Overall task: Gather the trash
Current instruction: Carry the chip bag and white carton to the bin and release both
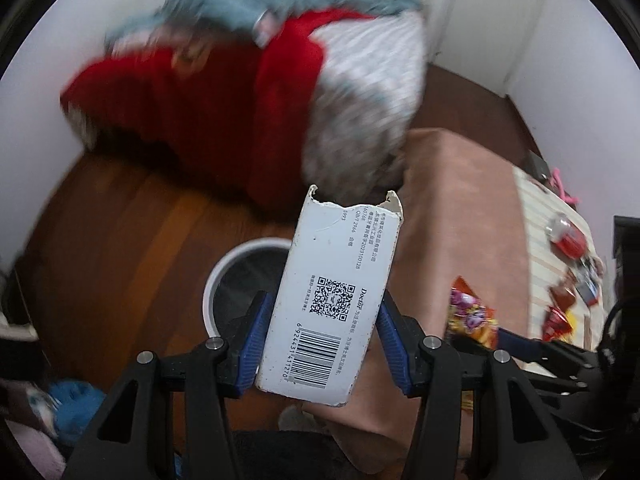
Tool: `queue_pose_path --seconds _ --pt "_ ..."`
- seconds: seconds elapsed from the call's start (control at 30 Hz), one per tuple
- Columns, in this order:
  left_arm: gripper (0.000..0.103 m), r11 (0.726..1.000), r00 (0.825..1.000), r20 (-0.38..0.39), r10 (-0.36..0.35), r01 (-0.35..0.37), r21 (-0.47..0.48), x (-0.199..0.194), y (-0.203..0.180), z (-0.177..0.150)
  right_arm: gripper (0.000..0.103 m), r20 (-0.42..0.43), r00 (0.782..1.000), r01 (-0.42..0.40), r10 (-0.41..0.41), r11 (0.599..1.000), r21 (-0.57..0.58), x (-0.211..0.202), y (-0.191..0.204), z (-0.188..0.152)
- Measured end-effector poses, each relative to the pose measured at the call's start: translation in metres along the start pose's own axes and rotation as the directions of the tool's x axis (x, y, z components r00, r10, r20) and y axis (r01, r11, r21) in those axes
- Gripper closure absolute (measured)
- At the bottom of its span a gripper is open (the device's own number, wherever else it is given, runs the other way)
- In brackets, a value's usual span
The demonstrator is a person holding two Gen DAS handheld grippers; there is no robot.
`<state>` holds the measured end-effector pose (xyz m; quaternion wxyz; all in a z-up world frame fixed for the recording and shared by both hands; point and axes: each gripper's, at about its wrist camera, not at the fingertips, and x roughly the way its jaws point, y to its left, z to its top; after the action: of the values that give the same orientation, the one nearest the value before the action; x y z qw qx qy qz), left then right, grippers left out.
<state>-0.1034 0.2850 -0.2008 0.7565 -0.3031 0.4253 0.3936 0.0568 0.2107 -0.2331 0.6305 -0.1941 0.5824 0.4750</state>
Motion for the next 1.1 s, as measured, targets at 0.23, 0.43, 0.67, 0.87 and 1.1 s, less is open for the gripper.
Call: queue_pose_path --seconds 0.23,0.43,0.67,0.87,1.1 --pt "0.054 0.978 0.971 -0.205 -0.127 0.089 -0.186 0.110 0.078 0.019 0.050 -0.147 0.989 0.017 -0.024 0.999 -0.047 0.122 0.035 0.045" --pt "0.043 0.951 0.945 -0.285 -0.159 0.070 -0.301 0.163 0.126 0.019 0.049 -0.259 0.965 0.024 -0.042 0.997 -0.072 0.201 0.041 0.060" --pt "0.002 0.939 0.948 -0.311 -0.072 -0.041 -0.340 0.171 0.164 0.001 0.009 -0.356 0.934 -0.046 0.011 0.995 -0.089 0.259 0.050 0.062" --pt "0.002 0.942 0.960 -0.266 0.091 -0.170 -0.291 0.154 0.171 -0.014 0.000 -0.351 0.936 -0.015 -0.038 0.989 -0.146 0.256 0.060 0.055" --pt "0.002 0.939 0.952 -0.233 0.196 -0.251 -0.234 0.129 0.156 -0.033 0.000 -0.302 0.932 0.116 -0.199 0.955 -0.273 0.226 0.071 0.039"
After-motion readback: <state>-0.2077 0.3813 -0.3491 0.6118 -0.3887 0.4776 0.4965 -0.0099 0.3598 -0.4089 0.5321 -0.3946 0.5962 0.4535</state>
